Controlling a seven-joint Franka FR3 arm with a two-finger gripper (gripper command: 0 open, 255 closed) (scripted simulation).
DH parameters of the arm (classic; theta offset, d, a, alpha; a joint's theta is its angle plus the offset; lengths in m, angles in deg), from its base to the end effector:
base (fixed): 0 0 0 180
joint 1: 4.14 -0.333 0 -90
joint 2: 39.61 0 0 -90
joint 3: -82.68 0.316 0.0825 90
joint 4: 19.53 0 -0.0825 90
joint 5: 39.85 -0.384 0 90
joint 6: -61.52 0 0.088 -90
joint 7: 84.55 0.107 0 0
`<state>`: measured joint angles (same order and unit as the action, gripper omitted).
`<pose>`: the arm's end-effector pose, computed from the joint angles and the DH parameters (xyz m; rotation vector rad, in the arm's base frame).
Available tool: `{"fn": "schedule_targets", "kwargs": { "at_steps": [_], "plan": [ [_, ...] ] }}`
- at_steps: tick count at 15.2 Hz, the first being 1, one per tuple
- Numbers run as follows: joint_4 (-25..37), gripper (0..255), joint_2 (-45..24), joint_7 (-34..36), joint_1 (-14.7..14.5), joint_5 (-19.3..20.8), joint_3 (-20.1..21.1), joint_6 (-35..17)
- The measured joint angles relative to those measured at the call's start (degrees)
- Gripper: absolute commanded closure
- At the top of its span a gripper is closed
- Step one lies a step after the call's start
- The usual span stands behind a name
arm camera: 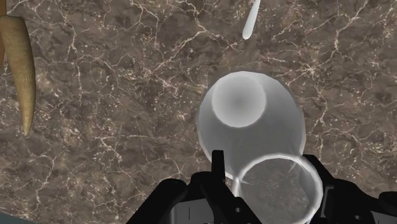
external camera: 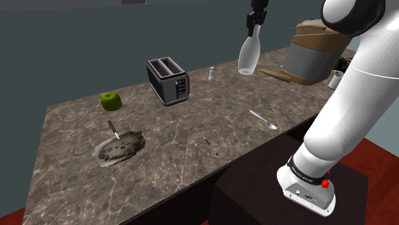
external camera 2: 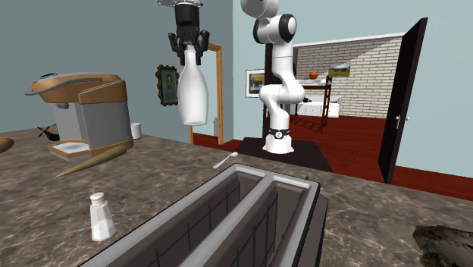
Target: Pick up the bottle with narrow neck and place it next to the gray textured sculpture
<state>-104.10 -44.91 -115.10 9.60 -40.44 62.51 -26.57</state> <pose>0.4860 -0.3134 0.6168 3.1352 -0.0901 -0.0518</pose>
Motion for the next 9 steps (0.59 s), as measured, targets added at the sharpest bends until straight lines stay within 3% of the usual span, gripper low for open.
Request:
{"fn": "schedule_targets", "kwargs": {
  "at_steps": [9],
  "plan": [
    [10.71, 255, -2.92, -0.64, 0.69, -1.05, -0.31, 7.94]
  ]
}}
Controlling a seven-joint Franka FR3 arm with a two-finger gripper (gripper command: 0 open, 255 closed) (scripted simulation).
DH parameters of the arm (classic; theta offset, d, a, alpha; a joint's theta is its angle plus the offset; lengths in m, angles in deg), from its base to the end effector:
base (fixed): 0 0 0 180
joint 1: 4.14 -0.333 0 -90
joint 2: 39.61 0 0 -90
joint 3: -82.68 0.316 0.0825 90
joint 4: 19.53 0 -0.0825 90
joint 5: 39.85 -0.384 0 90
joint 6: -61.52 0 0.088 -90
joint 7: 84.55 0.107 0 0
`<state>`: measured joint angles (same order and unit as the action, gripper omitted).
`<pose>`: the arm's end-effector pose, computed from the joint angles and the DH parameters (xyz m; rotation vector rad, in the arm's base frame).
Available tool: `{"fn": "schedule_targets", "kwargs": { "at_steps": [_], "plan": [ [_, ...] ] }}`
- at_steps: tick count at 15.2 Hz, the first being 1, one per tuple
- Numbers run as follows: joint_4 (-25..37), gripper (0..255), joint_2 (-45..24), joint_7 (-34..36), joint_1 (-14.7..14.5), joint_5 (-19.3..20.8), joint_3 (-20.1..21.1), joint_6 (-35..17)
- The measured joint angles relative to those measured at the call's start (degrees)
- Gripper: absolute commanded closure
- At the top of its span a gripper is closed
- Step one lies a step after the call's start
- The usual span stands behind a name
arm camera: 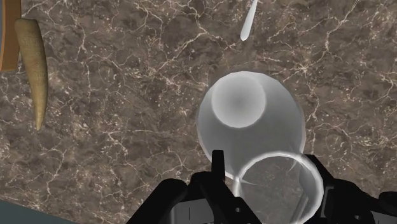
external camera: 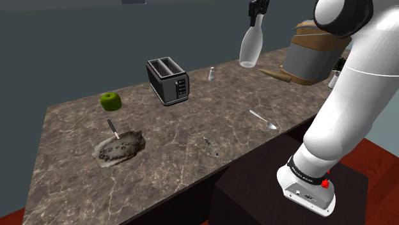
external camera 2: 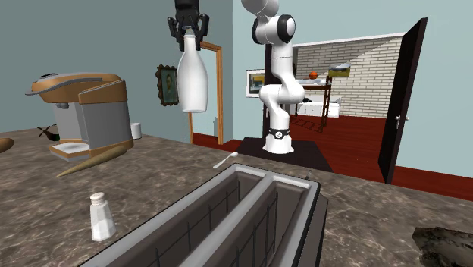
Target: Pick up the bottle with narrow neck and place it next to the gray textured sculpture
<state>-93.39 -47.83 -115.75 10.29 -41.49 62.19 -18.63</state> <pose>0.4858 -0.3124 0.6633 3.1351 -0.0904 -0.0513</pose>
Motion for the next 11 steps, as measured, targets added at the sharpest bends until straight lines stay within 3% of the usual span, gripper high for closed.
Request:
{"fn": "schedule_targets", "kwargs": {
  "at_steps": [9, 11],
  "plan": [
    [16.48, 255, -6.48, -1.42, 2.32, -2.55, -0.66, 10.33],
    [16.44, 255, -6.02, -0.79, 1.78, -2.36, -0.47, 10.76]
  ]
}}
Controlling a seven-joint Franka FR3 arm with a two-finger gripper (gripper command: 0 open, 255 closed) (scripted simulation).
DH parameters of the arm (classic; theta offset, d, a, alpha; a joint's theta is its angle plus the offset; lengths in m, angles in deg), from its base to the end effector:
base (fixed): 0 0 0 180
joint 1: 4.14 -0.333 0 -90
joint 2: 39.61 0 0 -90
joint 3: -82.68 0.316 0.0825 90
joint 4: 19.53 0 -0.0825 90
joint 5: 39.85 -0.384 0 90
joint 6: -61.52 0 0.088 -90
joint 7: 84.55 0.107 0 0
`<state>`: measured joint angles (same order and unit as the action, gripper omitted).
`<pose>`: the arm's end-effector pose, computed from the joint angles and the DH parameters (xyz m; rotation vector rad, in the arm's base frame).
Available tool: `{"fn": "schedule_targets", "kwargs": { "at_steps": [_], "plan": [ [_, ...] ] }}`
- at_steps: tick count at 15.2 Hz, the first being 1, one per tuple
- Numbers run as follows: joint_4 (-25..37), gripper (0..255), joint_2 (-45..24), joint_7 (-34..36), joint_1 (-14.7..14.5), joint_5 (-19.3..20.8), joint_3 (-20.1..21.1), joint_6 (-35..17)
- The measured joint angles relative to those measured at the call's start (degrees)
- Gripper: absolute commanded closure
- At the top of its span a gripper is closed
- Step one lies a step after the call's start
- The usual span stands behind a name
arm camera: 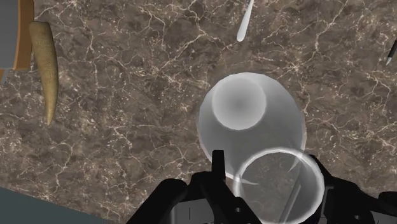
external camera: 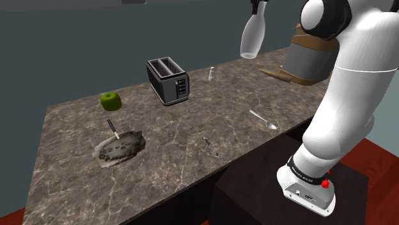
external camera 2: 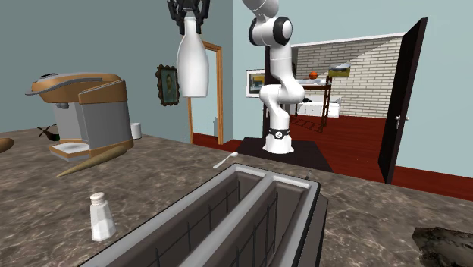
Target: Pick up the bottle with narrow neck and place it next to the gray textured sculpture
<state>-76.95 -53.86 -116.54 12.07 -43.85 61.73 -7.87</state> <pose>0.4865 -0.3074 0.7148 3.1354 -0.0897 -0.0522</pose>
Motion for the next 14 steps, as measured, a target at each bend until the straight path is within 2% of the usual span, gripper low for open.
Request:
{"fn": "schedule_targets", "kwargs": {
  "at_steps": [4, 8, 9, 14],
  "plan": [
    [-13.24, 255, 8.49, 5.54, -5.13, 3.22, 2.12, -5.15],
    [-21.95, 255, 13.87, 11.35, -8.60, 4.84, 4.85, -8.65],
    [-26.17, 255, 16.42, 13.32, -9.69, 5.49, 5.90, -10.37],
    [-34.17, 255, 21.17, 20.67, -12.93, 6.01, 9.85, -13.57]
  ]
}}
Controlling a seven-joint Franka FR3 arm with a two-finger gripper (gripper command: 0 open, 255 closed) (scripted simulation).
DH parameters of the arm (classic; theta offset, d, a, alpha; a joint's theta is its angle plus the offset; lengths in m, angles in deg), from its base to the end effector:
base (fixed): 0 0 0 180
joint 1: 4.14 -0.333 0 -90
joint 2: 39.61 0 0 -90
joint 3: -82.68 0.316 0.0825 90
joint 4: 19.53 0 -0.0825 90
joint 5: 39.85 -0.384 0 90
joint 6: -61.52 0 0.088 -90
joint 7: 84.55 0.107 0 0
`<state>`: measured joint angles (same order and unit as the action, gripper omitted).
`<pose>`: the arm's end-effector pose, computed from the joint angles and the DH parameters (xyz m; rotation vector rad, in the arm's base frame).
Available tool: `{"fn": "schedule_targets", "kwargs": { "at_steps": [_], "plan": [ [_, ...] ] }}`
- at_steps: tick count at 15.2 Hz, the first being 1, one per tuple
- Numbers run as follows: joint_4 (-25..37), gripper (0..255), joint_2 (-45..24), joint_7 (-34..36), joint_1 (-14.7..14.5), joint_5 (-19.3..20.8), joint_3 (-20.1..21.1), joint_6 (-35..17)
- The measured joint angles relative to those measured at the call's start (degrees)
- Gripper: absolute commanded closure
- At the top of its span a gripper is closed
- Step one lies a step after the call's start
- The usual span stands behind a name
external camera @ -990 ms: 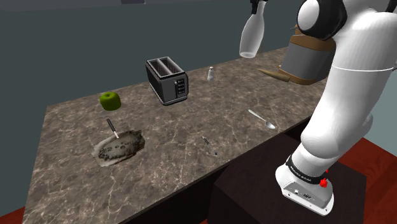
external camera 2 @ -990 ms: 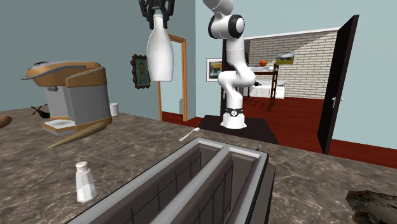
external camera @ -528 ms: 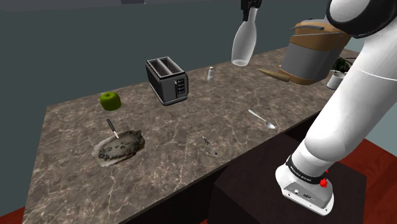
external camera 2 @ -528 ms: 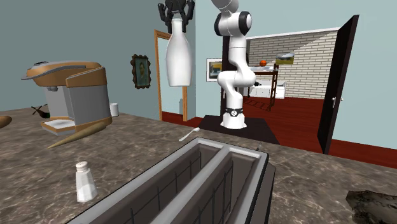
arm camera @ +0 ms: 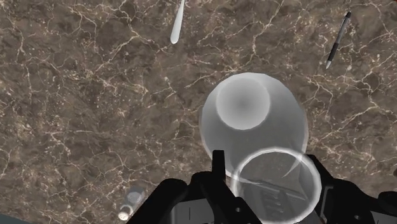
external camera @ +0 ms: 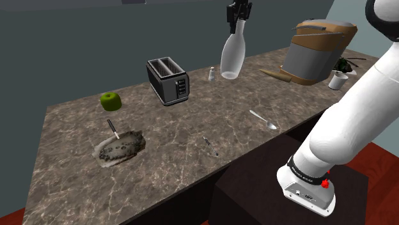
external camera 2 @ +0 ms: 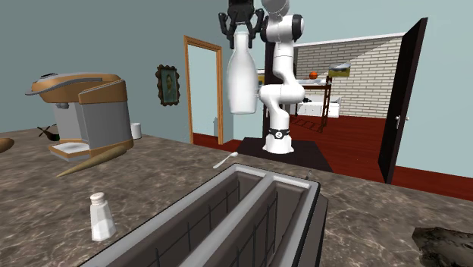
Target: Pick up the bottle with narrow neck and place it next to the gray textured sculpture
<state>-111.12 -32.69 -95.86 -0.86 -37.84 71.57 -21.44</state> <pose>0.4855 -0.1360 0.6636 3.1357 -0.0874 -0.0532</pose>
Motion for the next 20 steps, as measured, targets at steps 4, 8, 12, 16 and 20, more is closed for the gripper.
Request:
{"fn": "schedule_targets", "kwargs": {
  "at_steps": [4, 8, 12, 16, 20],
  "plan": [
    [-4.26, 255, 1.50, 5.39, -2.20, -0.35, 3.04, -2.66],
    [-9.45, 255, 4.18, 10.86, -4.40, -0.75, 6.24, -5.09],
    [-11.88, 255, 4.42, 16.45, -6.67, -1.56, 9.63, -7.22],
    [-14.26, 255, 4.28, 21.53, -8.75, -2.35, 12.70, -9.72],
    [-15.40, 255, 3.03, 26.74, -10.94, -3.03, 15.86, -12.15]
  ]
}}
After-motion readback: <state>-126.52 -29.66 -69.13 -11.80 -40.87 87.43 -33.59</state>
